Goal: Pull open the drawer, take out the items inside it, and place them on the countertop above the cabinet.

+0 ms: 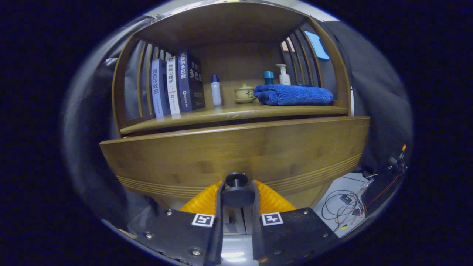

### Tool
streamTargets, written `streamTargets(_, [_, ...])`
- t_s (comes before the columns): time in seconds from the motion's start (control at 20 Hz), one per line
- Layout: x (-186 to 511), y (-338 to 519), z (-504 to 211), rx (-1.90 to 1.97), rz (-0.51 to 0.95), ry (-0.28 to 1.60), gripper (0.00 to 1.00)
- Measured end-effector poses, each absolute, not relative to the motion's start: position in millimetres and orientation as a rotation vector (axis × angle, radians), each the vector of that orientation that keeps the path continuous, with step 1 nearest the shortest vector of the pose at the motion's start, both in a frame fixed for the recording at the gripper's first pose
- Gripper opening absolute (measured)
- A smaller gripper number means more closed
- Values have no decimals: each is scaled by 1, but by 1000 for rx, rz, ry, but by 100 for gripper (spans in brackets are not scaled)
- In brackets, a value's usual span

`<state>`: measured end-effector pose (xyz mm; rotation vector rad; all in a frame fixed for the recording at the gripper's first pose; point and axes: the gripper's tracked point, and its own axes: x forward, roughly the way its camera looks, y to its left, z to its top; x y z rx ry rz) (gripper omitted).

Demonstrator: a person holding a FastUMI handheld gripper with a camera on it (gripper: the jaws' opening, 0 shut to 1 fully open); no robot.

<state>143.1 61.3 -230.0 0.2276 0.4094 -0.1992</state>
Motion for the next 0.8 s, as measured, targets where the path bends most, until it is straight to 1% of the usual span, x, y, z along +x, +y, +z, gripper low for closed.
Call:
streamTargets(0.5, [73, 70, -230, 208, -183, 485, 33])
streamTargets(0.8, [44, 82, -228, 215, -168, 510, 32])
